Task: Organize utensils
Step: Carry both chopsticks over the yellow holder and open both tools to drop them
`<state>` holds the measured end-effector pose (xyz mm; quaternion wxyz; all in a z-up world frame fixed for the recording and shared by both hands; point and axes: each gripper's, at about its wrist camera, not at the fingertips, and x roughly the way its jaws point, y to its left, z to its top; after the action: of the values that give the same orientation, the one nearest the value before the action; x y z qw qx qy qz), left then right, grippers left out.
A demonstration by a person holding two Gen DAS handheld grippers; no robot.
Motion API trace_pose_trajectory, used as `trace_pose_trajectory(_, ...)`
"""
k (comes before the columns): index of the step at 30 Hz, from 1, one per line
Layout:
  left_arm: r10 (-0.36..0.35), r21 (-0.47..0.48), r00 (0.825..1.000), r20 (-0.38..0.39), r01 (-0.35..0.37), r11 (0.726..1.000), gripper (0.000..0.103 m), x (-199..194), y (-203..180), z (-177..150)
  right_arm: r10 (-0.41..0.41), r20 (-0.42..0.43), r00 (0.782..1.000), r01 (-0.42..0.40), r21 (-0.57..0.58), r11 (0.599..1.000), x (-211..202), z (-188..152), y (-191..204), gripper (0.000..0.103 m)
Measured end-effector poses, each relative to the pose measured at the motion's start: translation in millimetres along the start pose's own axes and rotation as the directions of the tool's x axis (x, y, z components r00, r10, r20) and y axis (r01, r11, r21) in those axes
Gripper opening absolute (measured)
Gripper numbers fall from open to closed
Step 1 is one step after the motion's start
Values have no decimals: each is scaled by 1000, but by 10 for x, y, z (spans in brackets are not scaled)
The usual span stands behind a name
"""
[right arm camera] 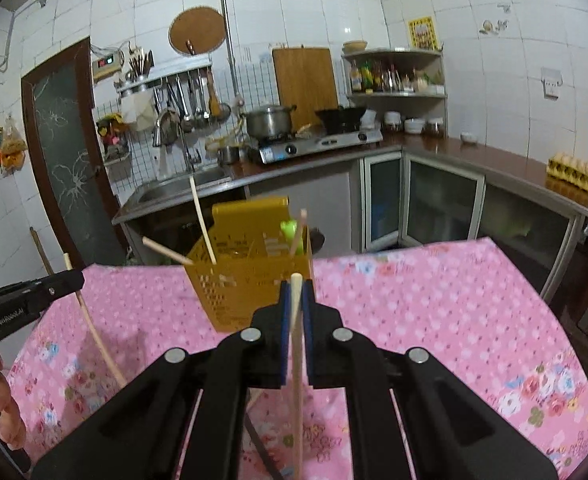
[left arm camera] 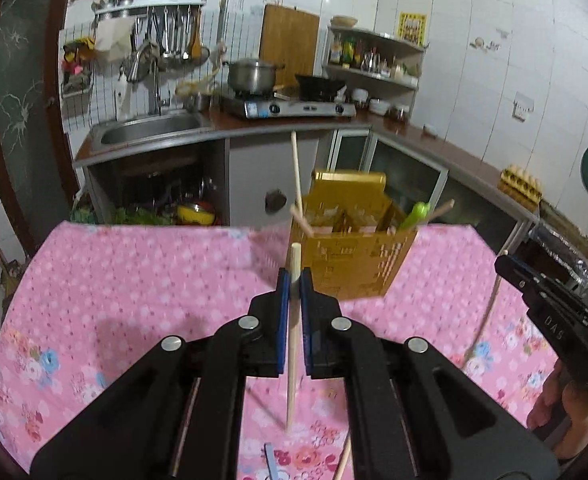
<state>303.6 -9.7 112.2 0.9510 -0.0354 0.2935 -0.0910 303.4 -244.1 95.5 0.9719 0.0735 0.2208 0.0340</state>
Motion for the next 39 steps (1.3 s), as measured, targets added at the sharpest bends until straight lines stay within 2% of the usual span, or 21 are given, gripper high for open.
trace_pose_trajectory(10,-17,28,989,145,13,1000,4,-338,-194,561,20,117,993,-16,-35,999,-111,536,112,6)
trace_pose_trajectory(15,-17,47,978,208,8,999,4,-502,-320,881,40,171,985,-29,-63,998,-184,891,235,6)
trace_pose_trajectory(23,-14,44,956,294,1,999,4,-549,-416,1211,42,245,969,-28,-58,998,-185,1397,335,6)
trace_pose_trajectory(26,-19,30,948,317,10,1000,4,-456,-449,1348,35,266,963,-22,-51,998,-115,1536,341,6)
trace_pose_trajectory(30,-37,20,947,319,32,999,4,-194,-495,1481,40,256,966,-31,-37,999,87,1620,338,6)
trace_pose_trajectory(39,-16,8,950,311,14,1000,4,521,-424,1491,15,253,967,-6,-34,999,571,1554,263,6)
